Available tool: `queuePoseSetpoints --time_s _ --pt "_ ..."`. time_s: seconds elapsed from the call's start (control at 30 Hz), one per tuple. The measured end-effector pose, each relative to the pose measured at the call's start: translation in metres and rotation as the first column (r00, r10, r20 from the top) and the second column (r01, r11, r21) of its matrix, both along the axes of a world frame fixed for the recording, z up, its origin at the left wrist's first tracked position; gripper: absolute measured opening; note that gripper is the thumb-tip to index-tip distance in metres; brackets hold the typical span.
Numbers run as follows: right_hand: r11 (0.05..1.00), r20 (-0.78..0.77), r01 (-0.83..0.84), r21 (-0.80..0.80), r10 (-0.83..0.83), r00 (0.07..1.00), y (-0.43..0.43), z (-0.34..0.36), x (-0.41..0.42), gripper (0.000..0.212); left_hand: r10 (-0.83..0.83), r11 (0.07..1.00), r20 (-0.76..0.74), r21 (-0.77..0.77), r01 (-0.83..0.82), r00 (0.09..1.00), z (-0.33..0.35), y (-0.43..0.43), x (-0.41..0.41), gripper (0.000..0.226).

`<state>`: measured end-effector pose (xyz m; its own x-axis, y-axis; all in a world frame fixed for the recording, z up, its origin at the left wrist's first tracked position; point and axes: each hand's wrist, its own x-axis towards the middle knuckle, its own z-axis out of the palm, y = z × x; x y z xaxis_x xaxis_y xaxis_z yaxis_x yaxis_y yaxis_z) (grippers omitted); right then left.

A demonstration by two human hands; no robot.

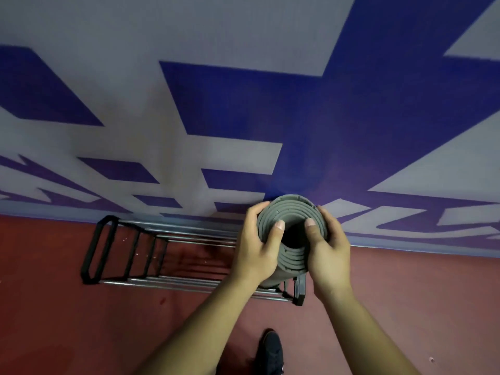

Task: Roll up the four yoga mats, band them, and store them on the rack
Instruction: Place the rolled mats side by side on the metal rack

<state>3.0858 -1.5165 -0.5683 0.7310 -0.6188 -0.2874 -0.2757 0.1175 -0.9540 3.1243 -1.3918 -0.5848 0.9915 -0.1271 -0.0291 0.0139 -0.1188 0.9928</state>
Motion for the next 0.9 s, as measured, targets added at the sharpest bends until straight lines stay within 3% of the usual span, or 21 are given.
queuePoseSetpoints --time_s 0.23,0.63,0.77,0.9 --pt "0.999 0.036 -0.046 0.017 0.045 0.998 -0.002 0.001 -0.006 0.028 0.034 0.999 0.062 -0.017 -0.033 0.997 0.004 0.003 -0.006 0.045" --pt "0.993 -0.037 -0.094 -0.073 0.092 0.995 -0.004 -0.068 -0.017 0.03 0.007 0.998 -0.064 0.055 -0.003 0.998 -0.072 0.001 -0.02 0.045" --pt "0.974 -0.168 -0.146 -0.175 0.116 0.979 -0.008 -0.101 -0.022 0.035 -0.013 0.996 -0.129 0.086 0.024 0.992 -0.11 -0.007 -0.025 0.044" --pt "0.923 -0.409 -0.235 -0.306 0.096 0.908 -0.008 -0.126 -0.018 0.037 -0.052 0.987 -0.176 0.143 0.078 0.983 -0.145 -0.007 -0.029 0.046"
